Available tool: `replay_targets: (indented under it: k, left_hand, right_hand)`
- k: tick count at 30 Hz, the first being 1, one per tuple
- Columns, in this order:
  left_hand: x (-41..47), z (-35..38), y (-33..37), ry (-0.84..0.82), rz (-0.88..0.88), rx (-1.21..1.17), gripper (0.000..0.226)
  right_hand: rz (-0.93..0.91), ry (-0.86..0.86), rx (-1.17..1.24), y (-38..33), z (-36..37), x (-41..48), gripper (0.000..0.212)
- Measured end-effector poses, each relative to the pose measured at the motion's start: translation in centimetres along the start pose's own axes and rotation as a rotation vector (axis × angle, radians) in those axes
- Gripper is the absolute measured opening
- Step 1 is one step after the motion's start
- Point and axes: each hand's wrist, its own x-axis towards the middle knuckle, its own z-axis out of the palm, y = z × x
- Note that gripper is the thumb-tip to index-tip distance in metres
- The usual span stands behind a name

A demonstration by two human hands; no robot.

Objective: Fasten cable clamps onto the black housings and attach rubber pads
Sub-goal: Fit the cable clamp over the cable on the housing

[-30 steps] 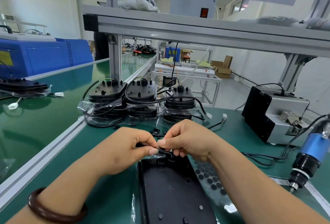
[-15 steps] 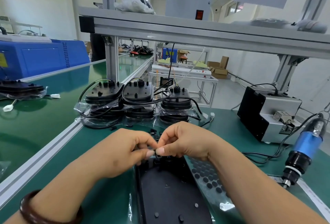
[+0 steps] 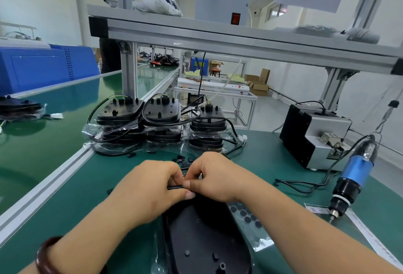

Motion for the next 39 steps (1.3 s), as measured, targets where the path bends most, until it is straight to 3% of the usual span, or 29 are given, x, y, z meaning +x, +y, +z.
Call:
replay_targets:
  k: [9, 12, 15, 17, 22, 31, 39]
  left_hand:
    - [0.0, 1.1, 0.7, 0.027, -0.099, -0.188, 0.016]
    - [0.1, 1.1, 0.5, -0.001, -0.124, -0.263, 0.017]
    - [0.2, 1.1, 0.4, -0.010, -0.126, -0.255, 0.019]
    - [0.1, 1.0, 0.3, -0.013, -0.127, -0.252, 0.019]
    - [0.0, 0.8, 0.5, -0.026, -0.138, -0.245, 0.018]
    - [-0.2, 0.5, 1.1, -0.041, -0.131, -0.202, 0.019]
    - [-0.3, 0.2, 1.1, -0.053, -0.093, -0.169, 0.018]
  right_hand:
    - [-0.021, 0.106, -0.058, 0.8, 0.7, -1.5, 0.020]
    - [-0.006, 0.068, 0.172, 2.1, -0.5, -1.9, 0.019]
    - [0.222, 0.321, 0.408, 6.7, -3.0, -2.5, 0.011]
    - [0.454, 0.476, 0.318, 10.4, -3.6, -3.0, 0.018]
    - [0.607, 0.304, -0.070, 13.9, -1.8, -2.9, 0.021]
    - [0.570, 0.211, -0.111, 13.8, -1.9, -3.1, 0.025]
    - [0.515, 0.225, -0.118, 13.4, -1.5, -2.9, 0.011]
